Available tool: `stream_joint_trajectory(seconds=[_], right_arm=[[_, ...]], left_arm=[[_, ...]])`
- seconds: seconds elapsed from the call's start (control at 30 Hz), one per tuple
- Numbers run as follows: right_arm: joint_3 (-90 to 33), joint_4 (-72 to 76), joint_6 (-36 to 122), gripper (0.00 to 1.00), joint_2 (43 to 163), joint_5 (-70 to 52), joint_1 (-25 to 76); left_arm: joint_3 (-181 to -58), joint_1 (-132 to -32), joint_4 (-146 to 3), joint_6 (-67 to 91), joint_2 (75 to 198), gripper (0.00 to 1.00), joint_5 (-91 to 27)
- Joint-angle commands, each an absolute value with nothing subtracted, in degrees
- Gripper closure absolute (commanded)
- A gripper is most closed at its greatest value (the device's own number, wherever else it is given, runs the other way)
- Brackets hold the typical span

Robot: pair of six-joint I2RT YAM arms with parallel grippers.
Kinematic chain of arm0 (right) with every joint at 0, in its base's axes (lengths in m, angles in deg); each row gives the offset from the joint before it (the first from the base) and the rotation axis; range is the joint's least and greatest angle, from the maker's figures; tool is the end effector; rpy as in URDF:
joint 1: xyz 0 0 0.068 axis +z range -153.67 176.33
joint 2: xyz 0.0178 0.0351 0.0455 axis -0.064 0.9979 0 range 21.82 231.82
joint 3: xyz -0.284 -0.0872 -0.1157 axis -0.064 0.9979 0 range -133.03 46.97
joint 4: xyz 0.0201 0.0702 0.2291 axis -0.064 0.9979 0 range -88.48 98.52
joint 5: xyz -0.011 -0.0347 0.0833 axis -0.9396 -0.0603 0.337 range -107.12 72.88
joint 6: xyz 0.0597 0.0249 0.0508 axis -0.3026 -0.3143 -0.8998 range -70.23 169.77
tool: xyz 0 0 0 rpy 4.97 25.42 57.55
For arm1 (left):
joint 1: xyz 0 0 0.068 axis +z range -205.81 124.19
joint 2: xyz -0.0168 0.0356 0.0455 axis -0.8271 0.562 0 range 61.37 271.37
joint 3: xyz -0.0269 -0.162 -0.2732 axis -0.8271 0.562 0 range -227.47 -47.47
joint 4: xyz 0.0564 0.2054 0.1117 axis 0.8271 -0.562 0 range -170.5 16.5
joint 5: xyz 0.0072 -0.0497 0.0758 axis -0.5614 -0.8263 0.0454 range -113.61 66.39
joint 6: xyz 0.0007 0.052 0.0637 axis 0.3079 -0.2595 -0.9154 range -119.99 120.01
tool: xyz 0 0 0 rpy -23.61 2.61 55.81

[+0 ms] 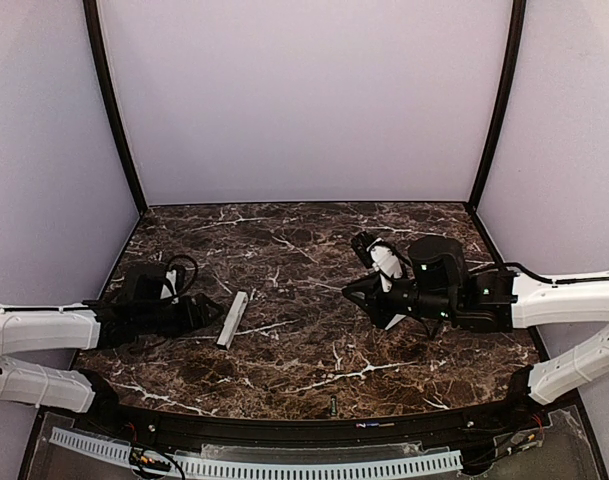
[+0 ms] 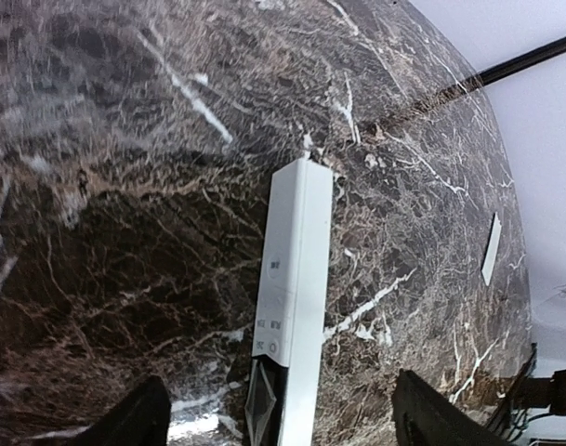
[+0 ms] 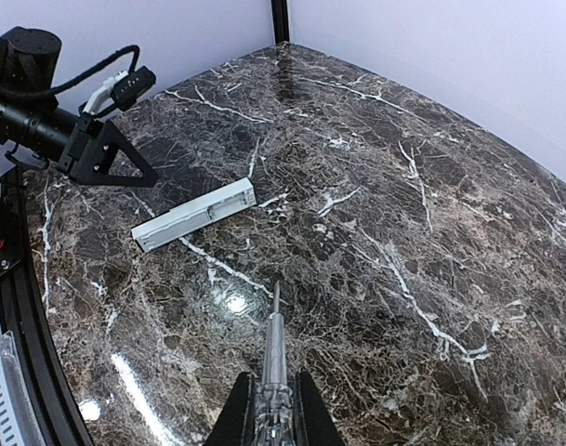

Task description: Unload the batteries from the remote control

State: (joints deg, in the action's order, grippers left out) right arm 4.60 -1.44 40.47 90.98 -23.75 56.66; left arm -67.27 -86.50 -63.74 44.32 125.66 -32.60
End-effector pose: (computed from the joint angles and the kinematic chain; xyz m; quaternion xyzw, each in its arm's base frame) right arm 0.1398 0.2284 0.2991 -0.3319 0.7685 0.2713 0.4750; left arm 0.1703 -0.1141 0.1983 -0.0686 0.8813 -0.3366 0.3245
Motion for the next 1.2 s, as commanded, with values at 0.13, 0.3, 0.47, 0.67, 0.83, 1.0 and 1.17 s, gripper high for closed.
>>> stream_joint_trajectory(seconds=[0.13, 0.3, 0.47, 0.67, 0.83, 1.0, 1.17], right_arm=[[0.65, 2.01, 44.3, 1.0, 91.29, -20.57, 56.88], [-1.56, 6.5, 46.15, 1.0, 90.7, -14.14, 56.79], [-5.09, 11.31, 46.22, 1.0, 92.39, -6.5, 56.78], [-8.23, 14.18, 43.62, 1.0, 94.46, 0.61, 56.75], [-11.21, 17.67, 42.15, 1.0, 96.11, 6.09, 56.46], [-13.49, 19.78, 39.98, 1.0, 98.27, 11.59, 56.43], [-14.05, 19.94, 38.12, 1.0, 99.47, 12.68, 56.4]], left_arm=[[-71.35, -86.22, -77.83, 33.11, 113.23, 0.02, -23.42], [-72.39, -86.22, -78.02, 28.12, 107.55, 0.02, -22.5], [-74.68, -86.3, -75.34, 22.15, 107.27, 0.17, -33.74], [-79.71, -90.93, -76.99, 15.56, 111.84, 0.19, -39.45], [-83.72, -99.51, -76.47, 7.12, 114.59, 0.2, -42.53], [-86.2, -103.01, -75.75, 1.78, 116.18, 0.24, -46.61], [-88.21, -106.34, -75.15, -2.94, 117.8, 0.28, -50.46]])
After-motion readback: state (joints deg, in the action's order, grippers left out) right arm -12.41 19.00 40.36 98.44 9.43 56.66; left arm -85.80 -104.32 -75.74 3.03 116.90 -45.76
